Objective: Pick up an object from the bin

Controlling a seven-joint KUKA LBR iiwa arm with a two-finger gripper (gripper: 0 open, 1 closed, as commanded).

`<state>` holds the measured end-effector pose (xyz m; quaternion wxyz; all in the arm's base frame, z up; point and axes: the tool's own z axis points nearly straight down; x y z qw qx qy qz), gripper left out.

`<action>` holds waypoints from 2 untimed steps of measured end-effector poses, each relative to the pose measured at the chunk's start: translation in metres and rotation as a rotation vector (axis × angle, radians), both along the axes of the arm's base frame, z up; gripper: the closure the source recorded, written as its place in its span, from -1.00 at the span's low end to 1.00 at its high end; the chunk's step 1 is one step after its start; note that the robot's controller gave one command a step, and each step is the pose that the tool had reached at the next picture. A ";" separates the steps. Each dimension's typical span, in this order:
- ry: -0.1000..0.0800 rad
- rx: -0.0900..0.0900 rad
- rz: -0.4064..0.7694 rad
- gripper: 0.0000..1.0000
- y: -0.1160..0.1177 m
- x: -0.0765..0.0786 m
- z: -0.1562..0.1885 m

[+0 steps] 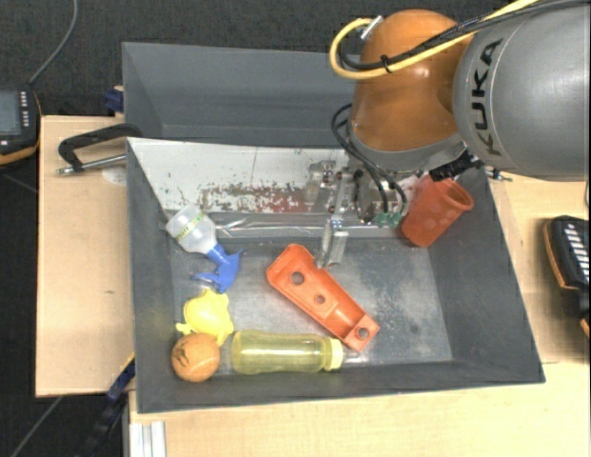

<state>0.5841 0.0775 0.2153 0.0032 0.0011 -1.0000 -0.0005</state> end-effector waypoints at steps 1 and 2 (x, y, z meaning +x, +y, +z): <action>-0.009 0.001 -0.002 -1.00 0.000 0.001 0.005; -0.012 0.001 0.053 -1.00 0.014 0.003 -0.043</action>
Offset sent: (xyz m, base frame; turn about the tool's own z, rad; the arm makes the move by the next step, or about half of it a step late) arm -0.0003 0.0333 -0.1122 -0.1256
